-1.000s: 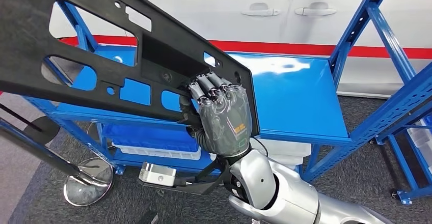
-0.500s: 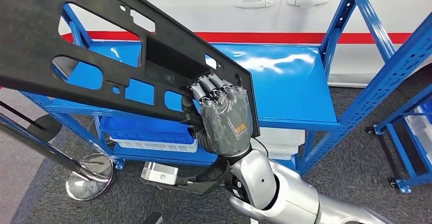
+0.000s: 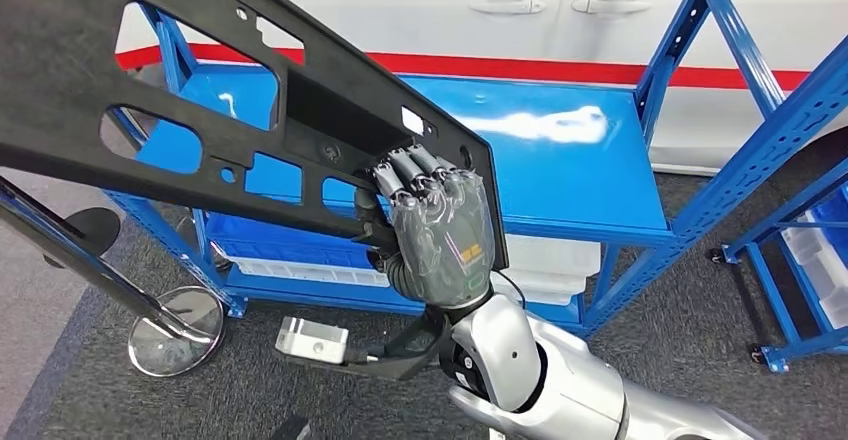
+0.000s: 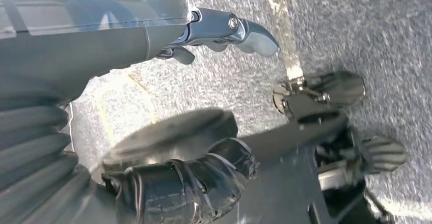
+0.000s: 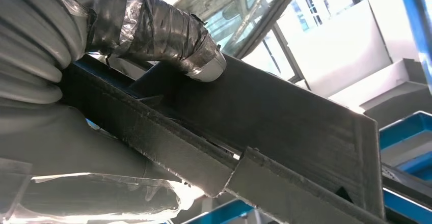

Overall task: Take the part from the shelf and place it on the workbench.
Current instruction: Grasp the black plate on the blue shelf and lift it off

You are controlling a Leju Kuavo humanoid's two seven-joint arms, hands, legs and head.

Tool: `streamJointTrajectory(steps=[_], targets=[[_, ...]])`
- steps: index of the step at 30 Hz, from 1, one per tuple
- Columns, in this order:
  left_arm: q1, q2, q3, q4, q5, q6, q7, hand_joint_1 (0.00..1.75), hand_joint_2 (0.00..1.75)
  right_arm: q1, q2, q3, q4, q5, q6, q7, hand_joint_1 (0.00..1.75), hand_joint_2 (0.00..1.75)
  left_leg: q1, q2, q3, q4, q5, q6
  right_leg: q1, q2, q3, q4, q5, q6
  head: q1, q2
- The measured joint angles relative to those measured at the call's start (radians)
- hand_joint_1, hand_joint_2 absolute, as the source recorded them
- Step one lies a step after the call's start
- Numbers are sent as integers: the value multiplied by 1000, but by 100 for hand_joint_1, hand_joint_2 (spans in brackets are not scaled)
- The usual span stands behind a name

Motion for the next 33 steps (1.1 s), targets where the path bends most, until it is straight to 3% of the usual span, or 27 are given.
streamJointTrajectory(steps=[2, 3, 4, 5, 8, 9, 12, 14, 17, 18, 19, 20, 22, 24, 28, 30, 33], targets=[[-1, 0, 0, 0, 0, 0, 0, 0, 175, 2, -1, 0, 0, 0, 0, 0, 175, 175, -2, 1, -16, 2, 9, 7, 1, 0, -44, 125, -72, 3, 1, 0], [-1, 0, 0, 0, 0, 0, 0, 0, 175, 3, -1, 0, 0, 0, 0, 0, 175, 175, -3, 1, -24, 5, 13, 7, 1, 0, -54, 166, -88, 4, 0, 0], [0, 0, 0, 0, 0, 0, 0, 0, 175, 4, -1, 0, 0, 0, 0, 0, 175, 175, -4, 1, -33, 10, 16, 7, 1, 0, -46, 174, -87, 4, 0, 0], [0, 0, 0, 0, 0, 0, 0, 0, 175, 4, -2, 0, 0, 0, 0, 0, 175, 175, -4, 1, -40, 15, 18, 6, 1, 0, -20, 142, -70, 2, 1, 0], [0, -3, -1, 0, 0, 0, 0, 0, 175, 3, -1, 0, 0, -1, 0, 0, 175, 175, -7, 0, -60, 35, 21, -1, 4, 0, 89, -35, -13, -10, 0, 0], [-1, -3, -1, 0, 0, 0, 0, 0, 175, 2, -1, 0, 0, -1, 0, 0, 175, 175, -8, 0, -65, 39, 23, -6, 6, 0, 102, -65, -7, -14, 0, 0], [-1, -3, -3, 0, 0, 0, 0, 0, 175, 2, -1, 0, 0, -3, 0, 0, 175, 175, -7, 0, -74, 40, 31, -25, 8, 0, 99, -79, 7, -29, 0, 0], [0, -3, -5, 0, -1, -1, 0, 0, 175, 1, 0, 0, 0, -4, 0, 0, 175, 175, -5, -2, -86, 67, 4, -38, 2, -4, 97, -91, 21, -40, -2, 0], [0, -4, -6, 0, -2, -3, 1, 0, 175, 0, 2, 0, 0, -7, 1, 0, 175, 175, 4, -3, -144, 227, -101, -58, -2, -7, 83, -97, 39, -48, -6, 0], [0, -4, -6, 0, -2, -4, 2, 0, 175, 0, 2, 0, 1, -8, 1, 0, 175, 175, 7, -3, -158, 275, -123, -63, -2, -8, 75, -96, 43, -47, -6, 0], [1, -4, -6, 0, -2, -3, 3, 0, 175, 0, 2, 0, 1, -11, 1, 0, 175, 175, 10, -3, -157, 293, -127, -66, -2, -7, 68, -94, 48, -46, -6, 0], [1, -4, -6, 0, -2, -3, 4, 0, 175, 0, 2, 0, 2, -14, 1, 0, 175, 175, 12, -3, -137, 272, -114, -68, -4, -7, 60, -92, 52, -44, -6, 0], [0, -4, -6, 0, -3, -3, 4, 0, 175, 0, 2, 0, 2, -19, 1, 0, 175, 175, 14, -3, -55, 144, -67, -69, -7, -6, 50, -88, 59, -36, -6, 0], [-2, -4, -6, 0, -3, -3, 4, 0, 175, -2, 3, 0, 2, -23, 0, 0, 175, 175, 9, -6, 8, 40, -41, -61, -7, -5, 45, -87, 67, -25, -6, 0], [-1, -4, -6, 0, -3, -3, 5, 0, 175, -3, 4, 0, 2, -25, 0, 0, 175, 175, 4, -9, 7, 18, -22, -31, -6, -6, 38, -89, 79, 3, -5, 0], [-1, -5, -6, 0, -3, -3, 4, 0, 175, -4, 4, 0, 2, -25, 0, 0, 175, 175, 6, -6, -3, 10, -5, -11, -6, -5, 16, -37, 31, 9, -2, 0], [-2, -4, -6, 0, -3, -2, 5, 0, 175, -3, 3, 0, 3, -25, 0, -1, 175, 175, 2, -4, -30, 13, 14, 3, -6, -4, -48, 147, -82, 9, 1, 0]])
